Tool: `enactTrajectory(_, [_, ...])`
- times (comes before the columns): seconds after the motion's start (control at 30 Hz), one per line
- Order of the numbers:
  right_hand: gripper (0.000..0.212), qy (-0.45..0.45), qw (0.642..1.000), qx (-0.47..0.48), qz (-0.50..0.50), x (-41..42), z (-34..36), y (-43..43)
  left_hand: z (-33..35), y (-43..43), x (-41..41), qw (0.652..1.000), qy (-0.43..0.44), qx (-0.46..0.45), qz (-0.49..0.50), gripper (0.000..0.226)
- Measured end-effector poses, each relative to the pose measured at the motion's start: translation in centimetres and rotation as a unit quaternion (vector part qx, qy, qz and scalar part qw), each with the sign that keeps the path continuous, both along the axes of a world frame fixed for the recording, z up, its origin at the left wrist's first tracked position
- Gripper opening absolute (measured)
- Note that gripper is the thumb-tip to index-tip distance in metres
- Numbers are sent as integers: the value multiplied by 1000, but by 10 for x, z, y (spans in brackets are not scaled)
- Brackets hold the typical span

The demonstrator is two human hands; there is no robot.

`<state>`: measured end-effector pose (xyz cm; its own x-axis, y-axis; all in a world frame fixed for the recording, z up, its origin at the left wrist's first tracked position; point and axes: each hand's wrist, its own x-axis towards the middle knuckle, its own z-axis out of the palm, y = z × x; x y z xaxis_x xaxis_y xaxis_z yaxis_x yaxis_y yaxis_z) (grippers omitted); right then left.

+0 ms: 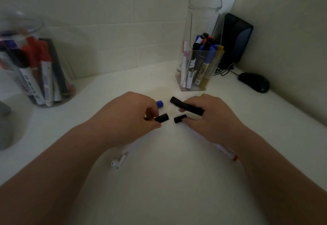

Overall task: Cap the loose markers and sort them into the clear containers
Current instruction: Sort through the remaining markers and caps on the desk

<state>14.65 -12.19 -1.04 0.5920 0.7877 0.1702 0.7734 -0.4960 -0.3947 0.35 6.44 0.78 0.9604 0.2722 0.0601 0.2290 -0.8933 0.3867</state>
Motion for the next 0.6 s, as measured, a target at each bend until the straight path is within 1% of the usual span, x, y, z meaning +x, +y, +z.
enactTrajectory(0.1, [19,-27,999,-21,22,-1,-3,4,-2,-2,2,999,28,11,-11,13])
enactTrajectory(0.17, [20,-33,999,-15,20,-2,-1,3,-5,-5,4,999,30,22,-14,16])
enactTrajectory(0.2, [21,-20,1000,13,11,-2,-1,3,-6,-7,4,999,30,30,-14,17])
enactTrajectory(0.27, [20,48,990,129,-44,-4,3,0,-8,-10,6,999,29,36,-12,18])
enactTrajectory(0.33, [18,120,956,245,-112,-2,7,-4,-12,-10,7,999,14,34,-12,22])
enactTrajectory(0.4, [14,188,922,301,-152,1,13,-9,-12,-10,8,999,-36,8,-21,28])
enactTrajectory(0.47, [10,261,902,311,-147,0,20,-15,-4,-13,6,995,-81,-54,-18,30])
enactTrajectory(0.5, [9,290,896,308,-132,-4,23,-17,0,-16,6,989,-95,-112,-10,31])
enactTrajectory(0.53, [9,306,895,304,-116,-9,24,-18,3,-21,5,975,-107,-195,-3,33])
enactTrajectory(0.6, [9,306,900,302,-80,-24,25,-17,5,-34,5,920,-117,-374,-5,31])
